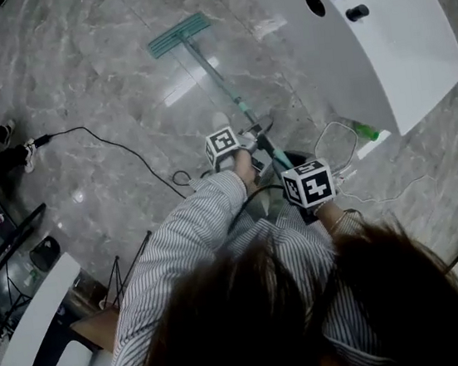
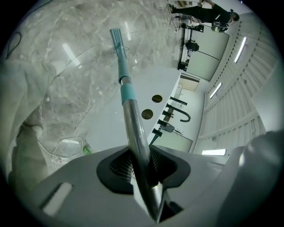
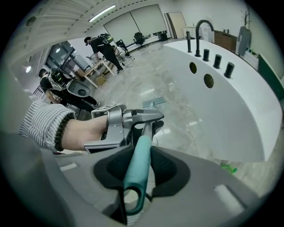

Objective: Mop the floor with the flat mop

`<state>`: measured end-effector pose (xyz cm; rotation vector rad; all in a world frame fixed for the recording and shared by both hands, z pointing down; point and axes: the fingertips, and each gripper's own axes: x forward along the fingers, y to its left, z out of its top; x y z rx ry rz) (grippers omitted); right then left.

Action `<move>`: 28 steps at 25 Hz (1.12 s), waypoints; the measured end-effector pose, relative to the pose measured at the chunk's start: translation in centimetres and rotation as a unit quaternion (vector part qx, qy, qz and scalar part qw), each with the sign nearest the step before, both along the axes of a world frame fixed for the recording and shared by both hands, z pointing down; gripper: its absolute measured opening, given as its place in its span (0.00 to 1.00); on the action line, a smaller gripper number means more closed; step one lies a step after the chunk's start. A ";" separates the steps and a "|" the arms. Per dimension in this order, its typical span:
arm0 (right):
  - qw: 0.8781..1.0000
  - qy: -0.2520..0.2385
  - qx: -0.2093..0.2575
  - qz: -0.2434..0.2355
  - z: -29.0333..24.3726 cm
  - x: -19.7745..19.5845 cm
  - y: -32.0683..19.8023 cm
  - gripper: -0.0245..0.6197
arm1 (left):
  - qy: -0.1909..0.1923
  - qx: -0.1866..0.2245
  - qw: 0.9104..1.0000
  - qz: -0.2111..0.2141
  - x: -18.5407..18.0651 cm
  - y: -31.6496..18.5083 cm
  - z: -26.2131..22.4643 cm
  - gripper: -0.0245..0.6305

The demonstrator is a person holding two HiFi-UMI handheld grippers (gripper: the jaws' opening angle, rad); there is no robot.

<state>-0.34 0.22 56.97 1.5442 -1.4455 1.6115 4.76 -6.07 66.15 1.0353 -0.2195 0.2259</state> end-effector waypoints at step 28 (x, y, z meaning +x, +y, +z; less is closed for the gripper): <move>0.997 0.051 0.058 0.001 3.6 7.7 -32.4 0.21 | -0.002 0.090 0.990 0.104 7.4 -32.7 3.0 0.22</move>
